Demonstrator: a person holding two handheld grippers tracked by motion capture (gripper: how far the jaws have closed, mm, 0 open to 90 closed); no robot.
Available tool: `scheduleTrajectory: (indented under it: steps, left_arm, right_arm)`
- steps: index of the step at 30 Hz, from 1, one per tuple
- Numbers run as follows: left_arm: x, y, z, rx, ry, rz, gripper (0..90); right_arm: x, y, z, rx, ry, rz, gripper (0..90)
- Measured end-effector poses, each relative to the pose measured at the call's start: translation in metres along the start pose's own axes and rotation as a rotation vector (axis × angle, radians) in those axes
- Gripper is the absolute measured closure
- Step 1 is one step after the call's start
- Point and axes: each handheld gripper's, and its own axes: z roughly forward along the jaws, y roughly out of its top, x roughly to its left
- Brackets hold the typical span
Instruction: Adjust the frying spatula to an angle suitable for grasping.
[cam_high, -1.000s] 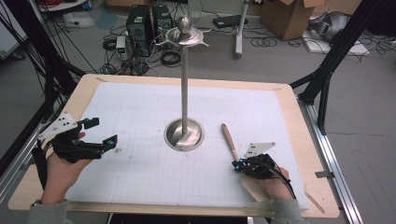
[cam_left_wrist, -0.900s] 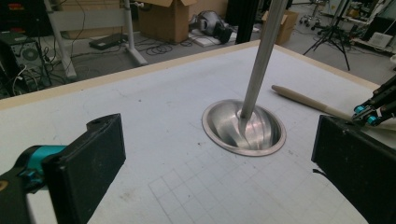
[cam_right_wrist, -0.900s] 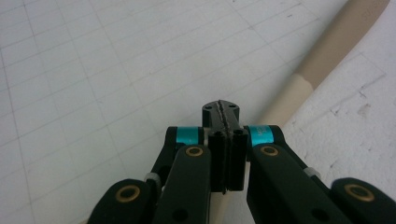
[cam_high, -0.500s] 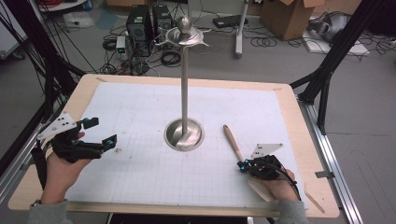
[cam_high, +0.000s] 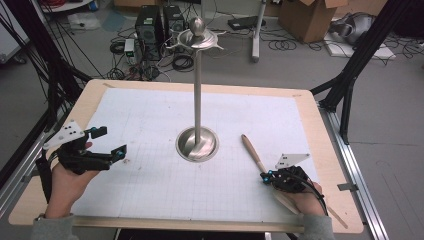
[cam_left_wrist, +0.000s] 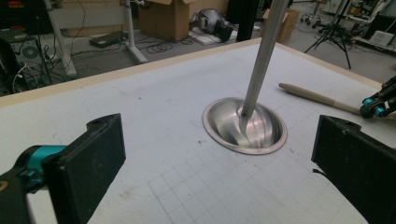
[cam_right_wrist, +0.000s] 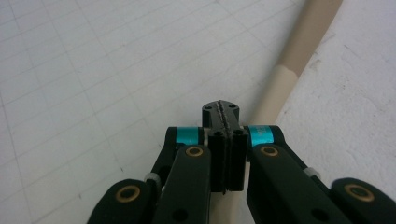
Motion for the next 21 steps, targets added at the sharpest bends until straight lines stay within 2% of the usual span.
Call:
scheduleTrajectory:
  steps: [7,11,12,16,18,21]
  left_arm:
    - [0.0,0.0,-0.001,-0.001,0.0,0.001,3.3]
    - [0.0,0.001,-0.001,-0.003,0.002,0.002,3.3]
    - [0.0,0.001,-0.001,-0.003,0.002,0.002,3.3]
    - [0.001,0.001,0.0,0.001,0.004,0.002,3.3]
    - [0.0,0.0,0.0,0.002,0.005,0.0,3.3]
    - [-0.001,0.0,0.0,0.005,0.0,0.003,3.3]
  right_arm:
    - [-0.001,-0.001,-0.002,0.009,-0.018,0.007,90.0]
    - [0.001,0.002,-0.002,0.036,-0.044,-0.021,90.0]
    - [0.002,0.003,-0.002,0.037,-0.048,-0.012,90.0]
    - [-0.001,0.006,-0.006,-0.003,-0.054,0.006,90.0]
    - [-0.003,0.012,-0.008,-0.045,-0.079,0.028,90.0]
    - [-0.008,0.016,-0.006,-0.058,-0.106,0.061,90.0]
